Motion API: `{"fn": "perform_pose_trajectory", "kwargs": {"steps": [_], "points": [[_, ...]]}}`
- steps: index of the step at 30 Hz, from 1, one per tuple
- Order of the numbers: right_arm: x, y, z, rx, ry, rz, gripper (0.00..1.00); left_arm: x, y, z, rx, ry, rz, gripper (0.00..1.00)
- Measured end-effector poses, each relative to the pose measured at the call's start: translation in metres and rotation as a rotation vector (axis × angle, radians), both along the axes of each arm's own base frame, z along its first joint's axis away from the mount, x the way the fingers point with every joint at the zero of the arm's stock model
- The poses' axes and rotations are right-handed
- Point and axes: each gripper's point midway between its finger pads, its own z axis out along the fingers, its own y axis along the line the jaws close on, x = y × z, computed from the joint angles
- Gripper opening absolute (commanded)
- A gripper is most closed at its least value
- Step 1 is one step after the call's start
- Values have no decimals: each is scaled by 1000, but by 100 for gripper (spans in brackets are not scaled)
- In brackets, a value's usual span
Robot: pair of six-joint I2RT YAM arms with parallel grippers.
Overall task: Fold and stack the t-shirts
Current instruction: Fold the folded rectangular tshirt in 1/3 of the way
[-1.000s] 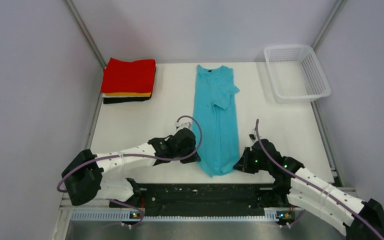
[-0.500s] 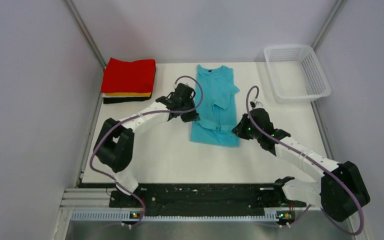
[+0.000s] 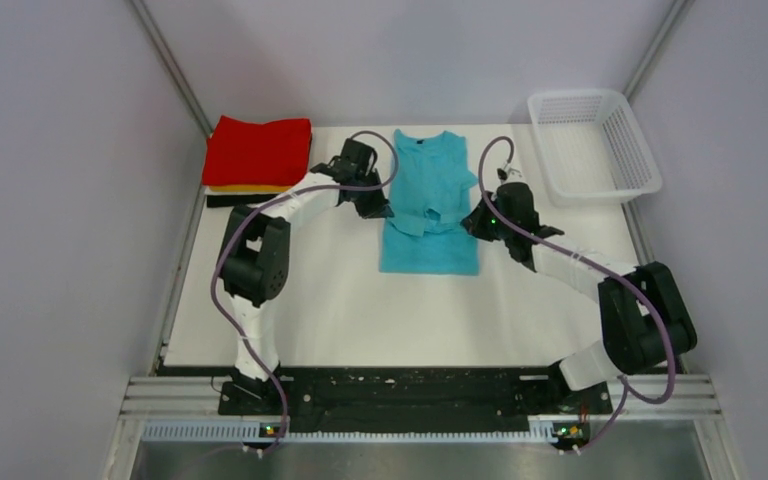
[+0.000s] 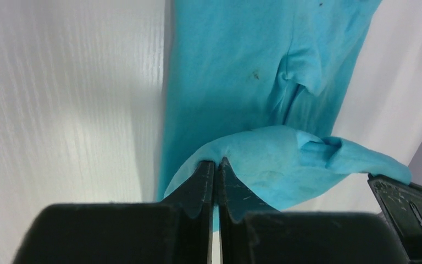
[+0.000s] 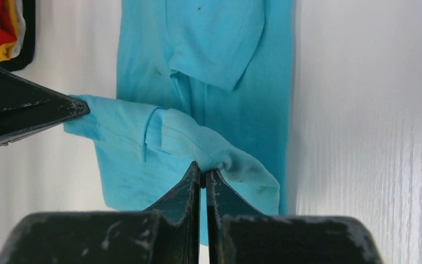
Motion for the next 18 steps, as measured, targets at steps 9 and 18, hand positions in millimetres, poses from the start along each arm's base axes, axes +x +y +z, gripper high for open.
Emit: {"fn": "perform_pose_trajectory", "kwargs": {"steps": [9,18], "points": [[25,-7,-21,19,-2,23,0,21,-19,-6,-34,-11,-70,15],[44,-10,-50,51,38,45,49,42,-15,-26,-13,12,-75,65]]}}
